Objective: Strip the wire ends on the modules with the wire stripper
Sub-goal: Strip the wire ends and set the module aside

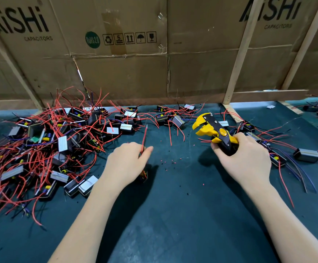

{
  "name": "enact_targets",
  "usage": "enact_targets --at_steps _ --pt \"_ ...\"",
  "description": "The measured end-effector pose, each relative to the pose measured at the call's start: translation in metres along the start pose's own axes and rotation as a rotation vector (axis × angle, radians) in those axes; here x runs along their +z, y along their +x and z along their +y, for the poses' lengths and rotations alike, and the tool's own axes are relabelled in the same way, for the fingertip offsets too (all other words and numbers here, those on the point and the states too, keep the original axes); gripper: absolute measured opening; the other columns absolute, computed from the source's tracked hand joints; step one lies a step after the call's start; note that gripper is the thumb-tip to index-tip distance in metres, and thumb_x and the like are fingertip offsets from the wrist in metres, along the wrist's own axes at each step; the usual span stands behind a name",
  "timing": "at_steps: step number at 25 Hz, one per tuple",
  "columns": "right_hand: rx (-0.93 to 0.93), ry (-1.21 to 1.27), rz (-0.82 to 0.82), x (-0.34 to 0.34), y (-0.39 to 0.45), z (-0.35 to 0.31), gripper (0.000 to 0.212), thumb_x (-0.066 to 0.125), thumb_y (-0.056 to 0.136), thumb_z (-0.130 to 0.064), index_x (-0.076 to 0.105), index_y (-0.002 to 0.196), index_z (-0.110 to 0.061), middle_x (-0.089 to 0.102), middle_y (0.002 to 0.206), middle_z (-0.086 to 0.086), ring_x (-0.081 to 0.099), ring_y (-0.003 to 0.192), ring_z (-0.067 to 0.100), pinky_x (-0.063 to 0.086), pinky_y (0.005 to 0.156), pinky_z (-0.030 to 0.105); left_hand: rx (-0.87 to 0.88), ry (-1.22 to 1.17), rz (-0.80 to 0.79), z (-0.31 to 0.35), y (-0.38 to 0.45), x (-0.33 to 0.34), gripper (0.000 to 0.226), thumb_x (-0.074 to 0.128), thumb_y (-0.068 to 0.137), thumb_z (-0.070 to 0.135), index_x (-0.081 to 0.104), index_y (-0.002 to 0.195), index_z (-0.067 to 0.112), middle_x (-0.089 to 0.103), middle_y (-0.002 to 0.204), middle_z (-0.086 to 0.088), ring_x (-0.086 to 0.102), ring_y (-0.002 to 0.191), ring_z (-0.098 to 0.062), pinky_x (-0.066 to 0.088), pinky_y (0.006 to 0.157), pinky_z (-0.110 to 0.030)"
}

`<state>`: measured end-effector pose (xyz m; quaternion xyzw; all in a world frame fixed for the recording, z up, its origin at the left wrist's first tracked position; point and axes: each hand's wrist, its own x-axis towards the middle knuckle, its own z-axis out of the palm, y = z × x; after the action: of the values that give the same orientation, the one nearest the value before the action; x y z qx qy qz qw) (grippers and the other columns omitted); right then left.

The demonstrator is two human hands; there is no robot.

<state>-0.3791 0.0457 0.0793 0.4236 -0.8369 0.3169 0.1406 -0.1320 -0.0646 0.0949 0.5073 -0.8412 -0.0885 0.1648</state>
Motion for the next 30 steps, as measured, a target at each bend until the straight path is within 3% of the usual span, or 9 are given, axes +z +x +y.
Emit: enact_targets --at_steps 3,5,7,9,13,15,18,21,30 --pt "0.012 0.007 -0.055 0.0 -0.001 0.0 0.054 0.06 0.079 -0.064 0.055 0.082 -0.01 0.059 0.081 0.008 0.059 0.085 0.036 0.045 0.077 0.043 -0.013 -0.459 0.082 0.003 0.003 -0.002 0.037 0.046 0.102 0.033 0.069 0.076 0.019 0.06 0.057 0.003 0.058 0.053 -0.01 0.049 0.062 -0.03" --pt "0.013 0.022 -0.083 0.0 -0.002 -0.002 0.052 0.061 0.079 -0.064 0.053 0.08 -0.013 0.057 0.079 0.004 0.059 0.085 0.035 0.046 0.077 0.043 0.138 -0.671 0.107 0.01 0.002 -0.004 0.017 0.057 0.098 0.018 0.063 0.113 0.024 0.071 0.093 0.002 0.064 0.071 0.001 0.051 0.067 -0.02" --pt "0.006 0.041 -0.097 0.001 -0.003 -0.004 0.048 0.061 0.078 -0.062 0.052 0.077 -0.015 0.054 0.076 0.001 0.06 0.085 0.034 0.046 0.077 0.043 0.27 -0.551 0.005 0.01 0.003 0.003 0.083 0.069 0.089 0.015 0.018 0.152 0.031 0.054 0.135 0.004 0.055 0.118 -0.002 0.045 0.097 -0.021" --pt "0.001 0.046 -0.108 0.002 -0.005 -0.005 0.046 0.062 0.077 -0.062 0.054 0.077 -0.017 0.057 0.077 0.001 0.06 0.086 0.034 0.047 0.077 0.043 0.302 -0.28 0.001 0.003 0.005 0.006 0.099 0.071 0.086 0.019 0.002 0.156 0.025 0.046 0.144 -0.002 0.043 0.132 -0.016 0.035 0.11 -0.035" --pt "0.002 0.045 -0.132 0.003 -0.005 -0.003 0.045 0.062 0.076 -0.062 0.058 0.082 -0.018 0.063 0.083 0.003 0.061 0.087 0.033 0.048 0.078 0.043 0.24 -0.081 0.445 -0.016 0.01 -0.003 0.039 0.068 0.085 0.015 0.063 0.123 0.009 0.064 0.116 -0.009 0.056 0.111 -0.032 0.042 0.096 -0.045" --pt "0.004 0.051 -0.131 0.003 -0.005 -0.003 0.044 0.063 0.076 -0.062 0.059 0.083 -0.019 0.063 0.083 0.002 0.062 0.086 0.033 0.048 0.077 0.043 0.04 -0.045 0.542 -0.028 0.012 -0.009 0.021 0.065 0.086 0.013 0.067 0.106 0.007 0.065 0.105 -0.012 0.057 0.102 -0.036 0.044 0.088 -0.045" --pt "0.003 0.074 -0.128 0.004 -0.006 -0.003 0.043 0.065 0.076 -0.061 0.059 0.082 -0.019 0.063 0.082 0.003 0.062 0.085 0.033 0.048 0.075 0.041 -0.337 0.159 0.351 -0.05 0.012 -0.013 0.038 0.064 0.089 0.019 0.053 0.122 0.003 0.054 0.123 -0.019 0.048 0.114 -0.039 0.041 0.092 -0.046" --pt "0.009 0.057 -0.147 0.005 -0.006 -0.002 0.043 0.065 0.076 -0.062 0.06 0.085 -0.02 0.065 0.085 0.004 0.062 0.087 0.034 0.048 0.075 0.04 -0.398 0.324 0.168 -0.059 0.013 -0.009 0.053 0.065 0.09 0.021 0.041 0.135 0.007 0.04 0.137 -0.015 0.043 0.124 -0.036 0.041 0.096 -0.042" --pt "0.021 0.07 -0.161 0.005 -0.005 -0.001 0.044 0.065 0.076 -0.062 0.063 0.089 -0.021 0.065 0.087 0.002 0.062 0.089 0.033 0.049 0.075 0.039 -0.348 0.124 0.376 -0.069 0.017 -0.005 0.011 0.062 0.089 0.011 0.069 0.097 0.012 0.055 0.108 -0.01 0.053 0.104 -0.034 0.044 0.077 -0.04"
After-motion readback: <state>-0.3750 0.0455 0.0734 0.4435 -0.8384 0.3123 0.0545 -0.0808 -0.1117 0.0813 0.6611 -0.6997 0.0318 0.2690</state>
